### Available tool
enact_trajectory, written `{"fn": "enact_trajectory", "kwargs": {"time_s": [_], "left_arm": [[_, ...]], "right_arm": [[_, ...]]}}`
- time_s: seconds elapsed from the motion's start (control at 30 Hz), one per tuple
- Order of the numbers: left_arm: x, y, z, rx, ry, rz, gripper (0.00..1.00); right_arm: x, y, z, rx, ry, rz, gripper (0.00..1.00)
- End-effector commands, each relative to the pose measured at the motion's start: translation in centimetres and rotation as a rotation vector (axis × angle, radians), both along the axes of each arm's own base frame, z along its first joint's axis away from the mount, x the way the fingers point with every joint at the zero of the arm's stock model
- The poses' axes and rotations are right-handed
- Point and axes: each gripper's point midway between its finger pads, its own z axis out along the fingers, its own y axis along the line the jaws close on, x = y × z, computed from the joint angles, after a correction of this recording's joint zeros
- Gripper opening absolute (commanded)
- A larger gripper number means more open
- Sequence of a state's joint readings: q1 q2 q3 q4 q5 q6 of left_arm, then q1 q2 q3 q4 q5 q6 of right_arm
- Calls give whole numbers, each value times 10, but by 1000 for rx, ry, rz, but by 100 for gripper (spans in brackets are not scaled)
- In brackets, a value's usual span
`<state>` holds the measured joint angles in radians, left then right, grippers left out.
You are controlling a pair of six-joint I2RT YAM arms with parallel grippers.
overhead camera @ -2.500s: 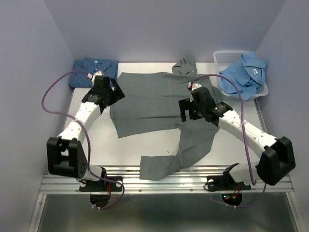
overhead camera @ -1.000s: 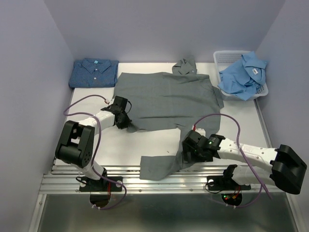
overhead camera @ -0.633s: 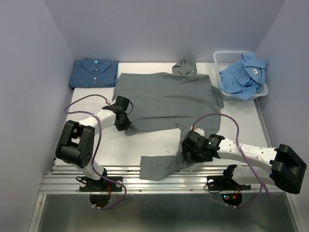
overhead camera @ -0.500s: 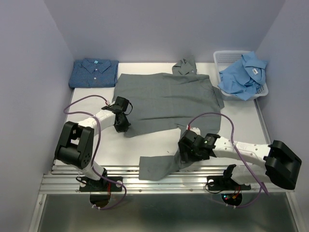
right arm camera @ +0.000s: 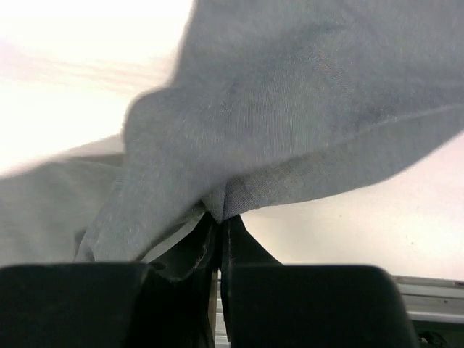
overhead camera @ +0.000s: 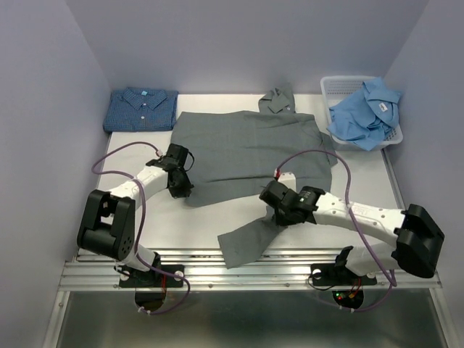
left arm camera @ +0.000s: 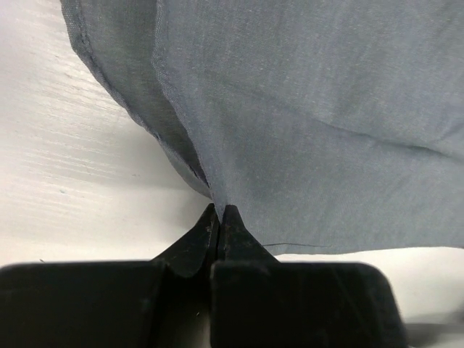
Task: Fold and stack the long sleeve shirts
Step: Fold the shirt
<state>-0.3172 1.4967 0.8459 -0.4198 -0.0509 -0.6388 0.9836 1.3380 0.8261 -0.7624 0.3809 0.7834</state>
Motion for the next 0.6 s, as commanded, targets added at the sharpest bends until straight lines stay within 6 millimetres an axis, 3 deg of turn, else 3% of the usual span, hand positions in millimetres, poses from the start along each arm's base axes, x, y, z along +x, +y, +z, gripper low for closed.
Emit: {"fn": "enact_trajectory", "kwargs": {"time_s": [0.0,0.1,0.2,0.33,0.43,0.53,0.57], "left_arm": [[8,-8,26,-77,-62,-44,0],[10,-9,33,-103,-80,-50,0],[14,-8,43,-124,-103,-50,0],[14,-9,53,-160,-123,-47,0],[5,-6,56,-158,-101,-49,0],[-10,-4,50,-158,-52,-63,0],[-20,-3,43,-156,-19,-64,0]], "right_arm": [[28,12,75,78,-176,-17,1],[41,18,114,124,-231,-9,1],[58,10,137,147,-264,-16,1],[62,2,148,185,-211,14,1],[24,6,142,223,-45,130,1],[-34,-6,126,225,222,139,1],[-56,-21,118,196,302,120,1]]}}
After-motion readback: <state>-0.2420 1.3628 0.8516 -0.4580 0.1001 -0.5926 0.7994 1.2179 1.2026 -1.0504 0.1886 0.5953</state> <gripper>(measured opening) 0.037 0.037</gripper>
